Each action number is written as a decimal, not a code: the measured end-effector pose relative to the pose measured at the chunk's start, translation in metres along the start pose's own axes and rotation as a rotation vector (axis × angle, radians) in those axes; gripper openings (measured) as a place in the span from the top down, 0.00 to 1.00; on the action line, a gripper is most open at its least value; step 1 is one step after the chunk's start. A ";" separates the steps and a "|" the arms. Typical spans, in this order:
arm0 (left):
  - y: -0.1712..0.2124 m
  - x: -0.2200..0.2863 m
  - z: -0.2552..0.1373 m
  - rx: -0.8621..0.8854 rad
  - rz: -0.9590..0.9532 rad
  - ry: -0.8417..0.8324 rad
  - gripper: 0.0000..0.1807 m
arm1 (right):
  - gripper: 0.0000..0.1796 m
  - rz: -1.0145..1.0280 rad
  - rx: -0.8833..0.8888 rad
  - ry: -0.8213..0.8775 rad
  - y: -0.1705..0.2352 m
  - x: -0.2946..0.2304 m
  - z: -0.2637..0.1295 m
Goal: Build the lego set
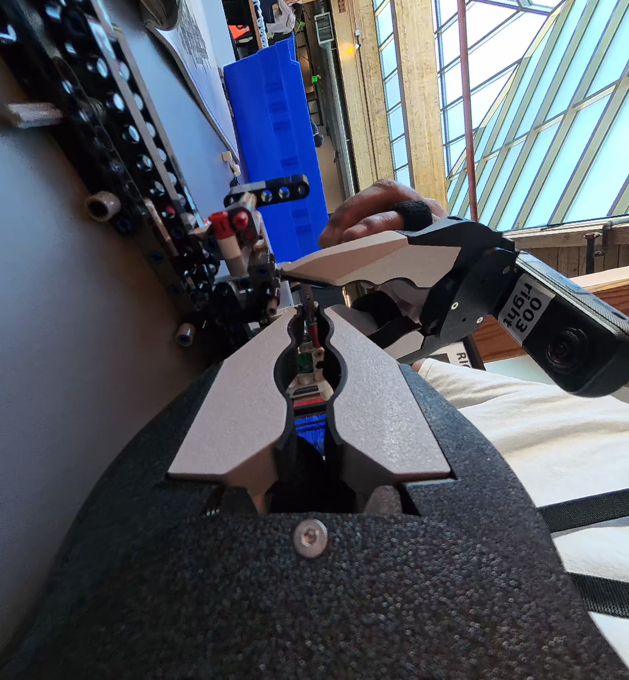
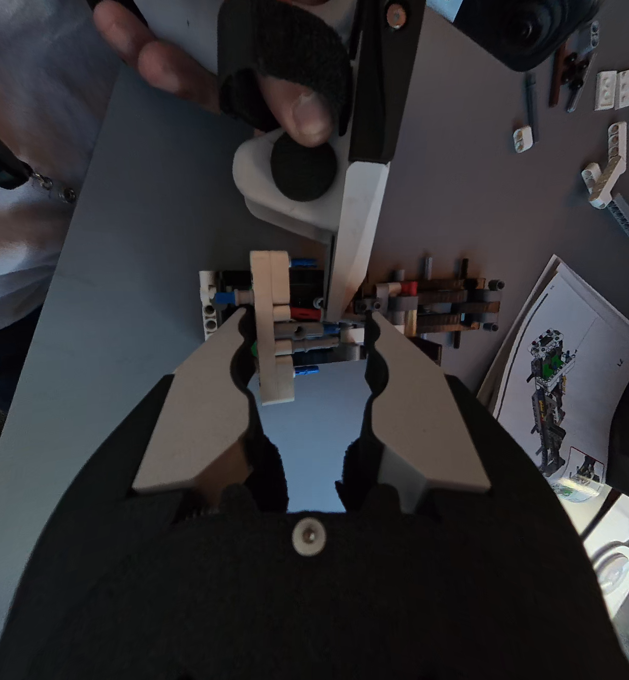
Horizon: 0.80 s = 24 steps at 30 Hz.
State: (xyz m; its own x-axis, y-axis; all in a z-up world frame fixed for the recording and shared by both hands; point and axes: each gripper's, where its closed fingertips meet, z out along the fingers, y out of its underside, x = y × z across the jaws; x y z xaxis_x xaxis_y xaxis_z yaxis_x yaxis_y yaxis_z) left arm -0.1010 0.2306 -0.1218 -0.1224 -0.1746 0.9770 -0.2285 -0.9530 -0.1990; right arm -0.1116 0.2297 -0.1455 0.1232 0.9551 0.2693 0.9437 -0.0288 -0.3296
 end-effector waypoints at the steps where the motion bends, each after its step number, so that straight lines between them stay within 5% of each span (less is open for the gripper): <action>1: 0.001 0.000 0.000 -0.003 -0.001 0.000 0.98 | 0.68 0.001 0.005 -0.004 0.000 -0.001 0.000; 18: -0.001 0.000 -0.004 0.007 -0.018 0.007 0.99 | 0.62 0.004 0.036 0.089 -0.002 0.007 -0.002; 24: -0.001 0.001 -0.003 0.000 -0.027 0.018 0.99 | 0.67 0.145 0.160 0.187 -0.003 0.004 -0.033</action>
State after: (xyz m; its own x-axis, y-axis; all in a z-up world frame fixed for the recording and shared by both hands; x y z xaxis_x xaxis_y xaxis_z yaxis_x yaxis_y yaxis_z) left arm -0.1039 0.2321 -0.1212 -0.1341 -0.1446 0.9804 -0.2318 -0.9573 -0.1729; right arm -0.1041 0.2242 -0.1137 0.3217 0.8730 0.3666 0.8535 -0.0997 -0.5115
